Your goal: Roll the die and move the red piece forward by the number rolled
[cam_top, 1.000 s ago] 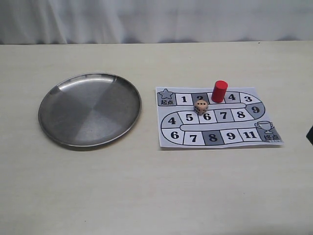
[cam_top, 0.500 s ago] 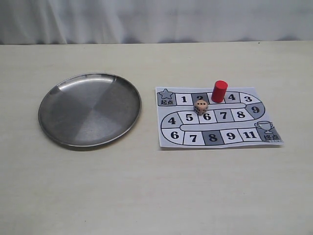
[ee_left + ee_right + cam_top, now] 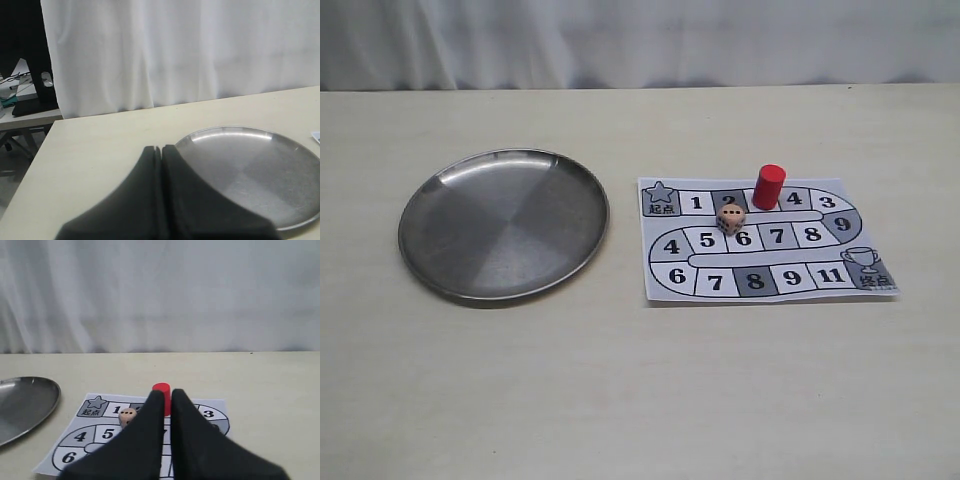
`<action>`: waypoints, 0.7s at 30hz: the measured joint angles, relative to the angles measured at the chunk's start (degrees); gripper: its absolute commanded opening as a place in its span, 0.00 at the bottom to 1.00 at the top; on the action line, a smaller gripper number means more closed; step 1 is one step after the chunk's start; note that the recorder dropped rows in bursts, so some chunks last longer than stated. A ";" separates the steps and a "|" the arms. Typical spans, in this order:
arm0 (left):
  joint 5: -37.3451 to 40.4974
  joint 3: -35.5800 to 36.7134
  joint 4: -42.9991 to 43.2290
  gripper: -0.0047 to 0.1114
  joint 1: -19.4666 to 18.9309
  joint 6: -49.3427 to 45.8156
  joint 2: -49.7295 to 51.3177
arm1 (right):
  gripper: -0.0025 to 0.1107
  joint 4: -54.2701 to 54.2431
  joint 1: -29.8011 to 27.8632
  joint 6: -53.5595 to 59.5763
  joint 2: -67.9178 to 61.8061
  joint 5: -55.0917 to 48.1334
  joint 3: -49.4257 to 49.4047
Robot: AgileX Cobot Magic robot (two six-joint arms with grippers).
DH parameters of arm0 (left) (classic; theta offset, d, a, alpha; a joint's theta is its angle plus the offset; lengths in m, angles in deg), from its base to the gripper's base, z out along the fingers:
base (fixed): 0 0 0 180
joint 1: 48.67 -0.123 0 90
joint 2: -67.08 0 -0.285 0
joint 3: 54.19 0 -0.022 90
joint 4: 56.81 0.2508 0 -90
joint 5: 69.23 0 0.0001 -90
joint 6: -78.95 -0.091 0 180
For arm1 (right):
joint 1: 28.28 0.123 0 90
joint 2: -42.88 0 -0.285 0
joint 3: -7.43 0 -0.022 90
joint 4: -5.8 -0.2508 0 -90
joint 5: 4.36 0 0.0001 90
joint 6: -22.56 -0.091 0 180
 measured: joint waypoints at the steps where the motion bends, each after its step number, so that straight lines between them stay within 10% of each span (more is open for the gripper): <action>1: 0.00 0.00 0.00 0.04 0.00 0.00 0.00 | 0.06 -0.88 0.00 -0.68 0.00 0.00 0.00; 21: 0.00 0.00 0.00 0.04 0.00 0.00 0.00 | 0.06 -1.32 0.00 -1.45 0.00 -1.29 0.00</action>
